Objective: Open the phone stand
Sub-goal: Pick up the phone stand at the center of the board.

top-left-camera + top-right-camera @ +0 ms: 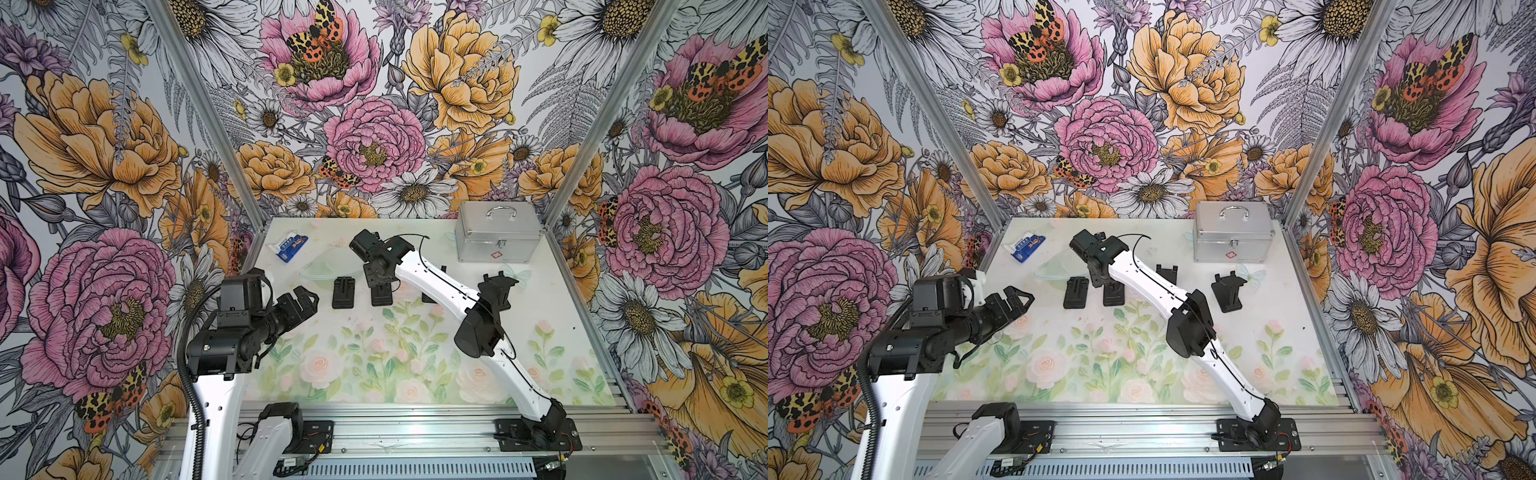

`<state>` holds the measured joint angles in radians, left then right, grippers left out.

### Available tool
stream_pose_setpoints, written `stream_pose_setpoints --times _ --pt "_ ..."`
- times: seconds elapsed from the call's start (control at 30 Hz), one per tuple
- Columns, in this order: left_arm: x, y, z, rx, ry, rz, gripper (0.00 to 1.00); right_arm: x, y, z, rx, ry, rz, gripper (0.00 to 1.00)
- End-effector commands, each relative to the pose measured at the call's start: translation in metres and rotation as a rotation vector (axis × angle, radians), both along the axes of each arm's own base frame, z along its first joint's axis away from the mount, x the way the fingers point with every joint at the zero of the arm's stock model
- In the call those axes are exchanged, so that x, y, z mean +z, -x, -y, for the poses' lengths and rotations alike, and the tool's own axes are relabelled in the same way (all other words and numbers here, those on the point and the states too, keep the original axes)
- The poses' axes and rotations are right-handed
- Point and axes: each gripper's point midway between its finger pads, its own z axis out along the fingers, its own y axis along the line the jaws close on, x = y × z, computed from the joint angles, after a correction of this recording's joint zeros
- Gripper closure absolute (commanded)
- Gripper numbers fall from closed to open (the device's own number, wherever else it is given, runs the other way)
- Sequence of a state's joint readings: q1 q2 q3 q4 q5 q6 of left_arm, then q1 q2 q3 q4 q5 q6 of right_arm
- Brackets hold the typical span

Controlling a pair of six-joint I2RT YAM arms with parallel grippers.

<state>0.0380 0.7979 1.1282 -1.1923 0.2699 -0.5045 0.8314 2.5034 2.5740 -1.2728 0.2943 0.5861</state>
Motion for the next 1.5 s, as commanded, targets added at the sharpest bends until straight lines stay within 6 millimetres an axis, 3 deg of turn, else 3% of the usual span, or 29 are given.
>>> stream_pose_setpoints --times 0.0,0.27,0.6,1.27,1.37,1.47 --pt "-0.007 0.005 0.000 -0.015 -0.006 -0.014 0.01 -0.023 -0.004 -0.009 -0.032 -0.048 -0.040 0.41" --pt "-0.015 0.005 0.001 -0.028 -0.006 -0.032 0.01 -0.050 -0.002 -0.012 -0.034 -0.023 -0.075 0.45" --pt "-0.016 0.007 0.003 -0.034 0.004 -0.033 0.01 -0.070 -0.004 -0.013 -0.039 0.000 -0.079 0.52" --pt "-0.014 0.008 0.007 -0.052 0.025 -0.025 0.01 -0.095 -0.015 -0.015 -0.044 0.026 -0.052 0.53" --pt "-0.014 0.008 0.008 -0.055 0.026 -0.024 0.01 -0.098 -0.017 -0.015 -0.046 0.027 -0.053 0.54" --pt "-0.014 0.009 0.009 -0.057 0.030 -0.024 0.01 -0.102 -0.016 -0.015 -0.044 0.028 -0.062 0.63"
